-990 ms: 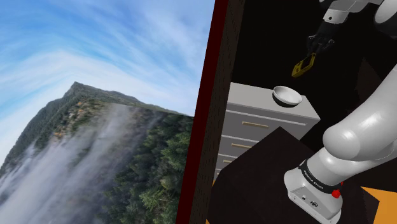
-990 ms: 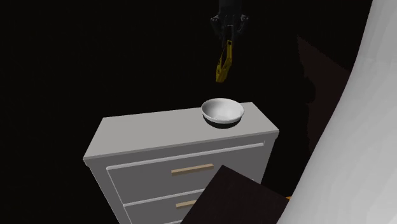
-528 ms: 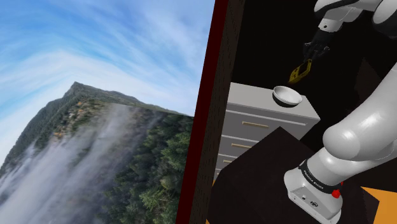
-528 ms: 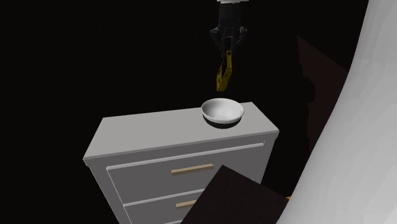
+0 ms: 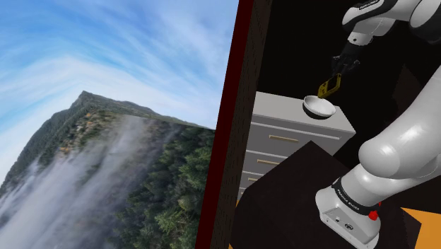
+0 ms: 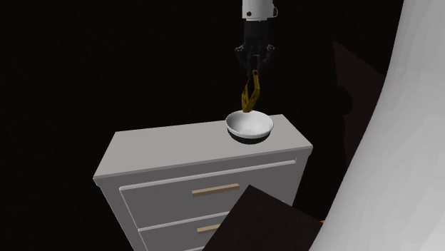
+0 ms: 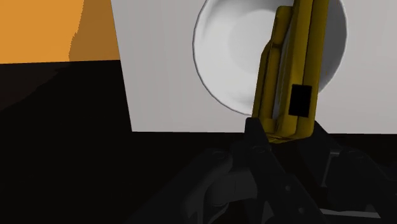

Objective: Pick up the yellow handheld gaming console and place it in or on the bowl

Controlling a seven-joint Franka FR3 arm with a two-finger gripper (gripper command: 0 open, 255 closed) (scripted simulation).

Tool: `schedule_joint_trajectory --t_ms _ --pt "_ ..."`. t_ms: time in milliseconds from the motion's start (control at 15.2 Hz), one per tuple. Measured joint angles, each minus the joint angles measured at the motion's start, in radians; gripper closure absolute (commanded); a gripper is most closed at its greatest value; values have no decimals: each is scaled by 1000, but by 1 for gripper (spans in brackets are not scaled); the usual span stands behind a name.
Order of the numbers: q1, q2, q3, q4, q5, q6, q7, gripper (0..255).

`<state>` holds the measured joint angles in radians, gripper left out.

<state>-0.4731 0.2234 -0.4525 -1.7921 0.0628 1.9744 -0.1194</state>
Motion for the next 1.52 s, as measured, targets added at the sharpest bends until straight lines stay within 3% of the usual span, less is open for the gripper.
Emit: schedule_joint_trajectory --t_ms 462,858,924,1320,1518 --pt "-3 29 5 -53 16 82 -7 255" --pt "-4 32 6 -59 19 92 -9 255" --pt "-3 32 6 -59 19 93 -9 0" --pt "-4 34 5 -60 19 92 -9 0" --pt "1 11 2 -21 6 33 0 0"
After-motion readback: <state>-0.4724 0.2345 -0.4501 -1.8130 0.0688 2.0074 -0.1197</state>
